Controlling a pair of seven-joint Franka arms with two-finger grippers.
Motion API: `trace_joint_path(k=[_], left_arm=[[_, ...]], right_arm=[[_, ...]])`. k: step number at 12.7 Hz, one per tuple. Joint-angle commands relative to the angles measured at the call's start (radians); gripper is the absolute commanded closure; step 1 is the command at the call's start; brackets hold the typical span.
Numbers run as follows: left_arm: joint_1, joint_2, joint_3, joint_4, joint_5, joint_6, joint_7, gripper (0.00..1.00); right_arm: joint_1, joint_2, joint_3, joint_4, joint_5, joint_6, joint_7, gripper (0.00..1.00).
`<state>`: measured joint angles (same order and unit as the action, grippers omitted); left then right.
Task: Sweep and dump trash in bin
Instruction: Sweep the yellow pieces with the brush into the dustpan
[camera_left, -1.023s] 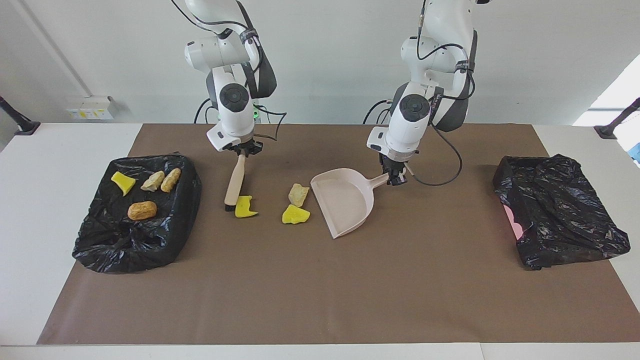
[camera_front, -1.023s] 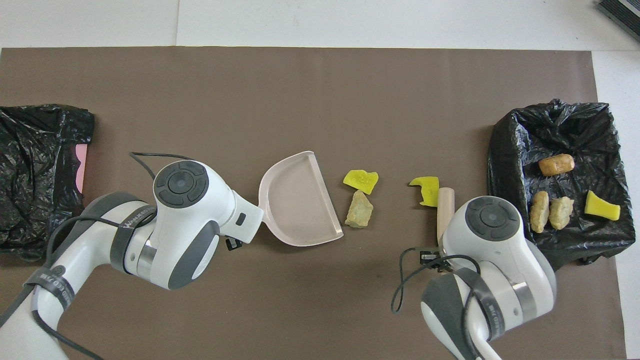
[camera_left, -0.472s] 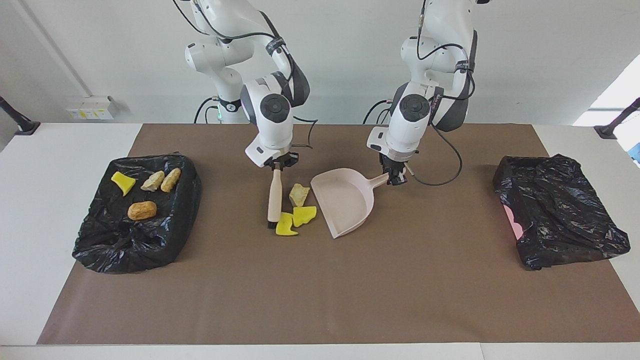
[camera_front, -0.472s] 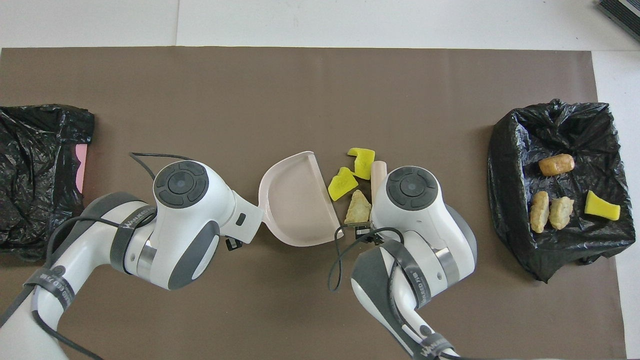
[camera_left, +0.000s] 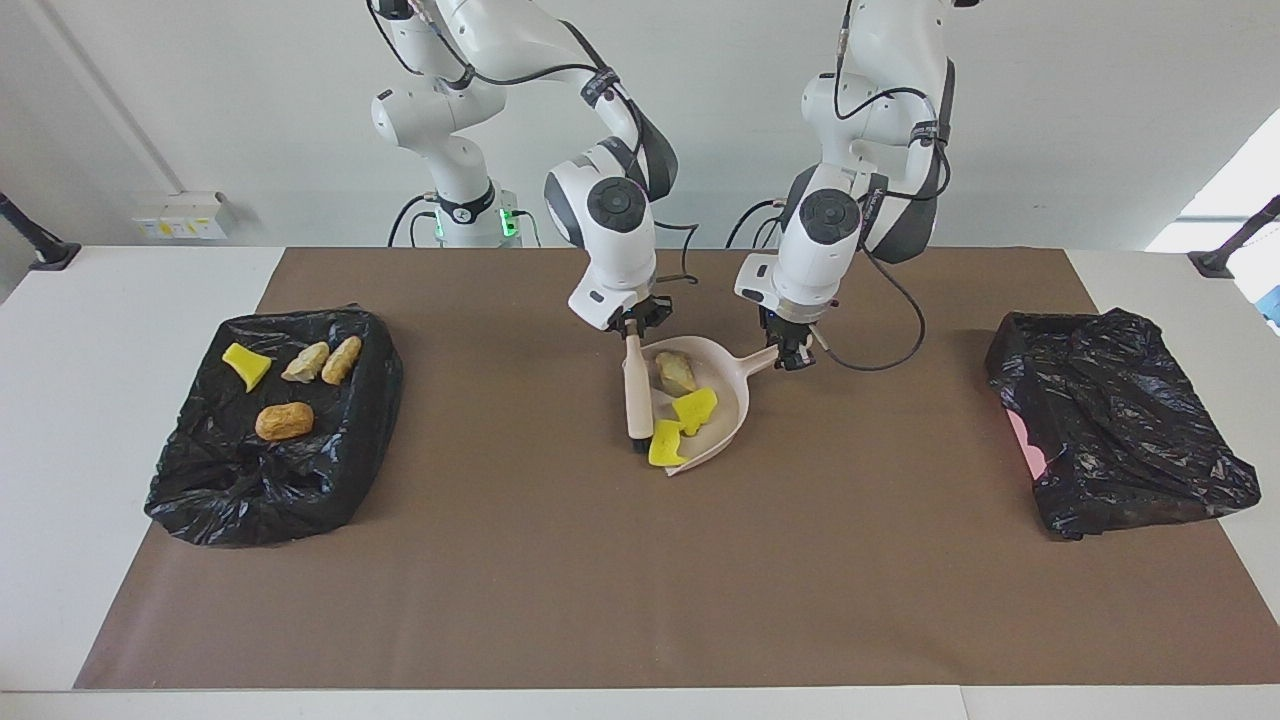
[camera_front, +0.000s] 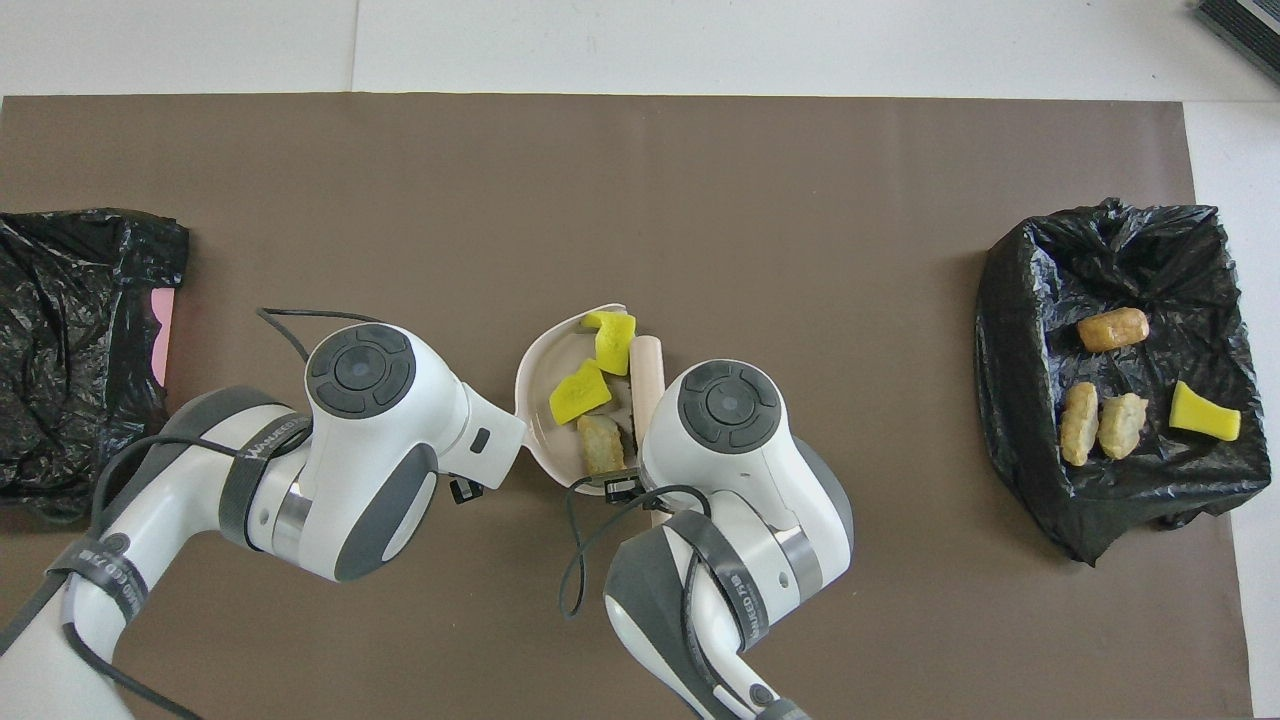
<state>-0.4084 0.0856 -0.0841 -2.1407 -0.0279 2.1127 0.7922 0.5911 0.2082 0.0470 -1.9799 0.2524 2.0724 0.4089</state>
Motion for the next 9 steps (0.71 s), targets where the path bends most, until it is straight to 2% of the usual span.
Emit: trace_joint_path(k=[1, 4, 6, 9], left_arm=[[0.003, -0.04, 0.001, -0.039, -0.012, 0.021, -0.01, 1.0], [0.006, -0.036, 0.001, -0.028, -0.012, 0.013, -0.107, 1.0], [0.01, -0.033, 0.003, -0.027, -0.012, 0.027, -0.174, 1.0], [0.08, -0.062, 0.003, 0.001, -0.056, 0.027, -0.182, 1.0]], right_arm=[[-0.025, -0.01, 0.002, 0.035, 0.067, -0.02, -0.094, 1.0], [-0.089, -0.097, -0.009, 0.035, 0.053, -0.162, -0.122, 1.0], [-0.126, -0.148, -0.009, 0.036, -0.004, -0.233, -0.139, 1.0], [-0.148, -0.194, -0.01, 0.039, -0.057, -0.288, -0.131, 1.0]])
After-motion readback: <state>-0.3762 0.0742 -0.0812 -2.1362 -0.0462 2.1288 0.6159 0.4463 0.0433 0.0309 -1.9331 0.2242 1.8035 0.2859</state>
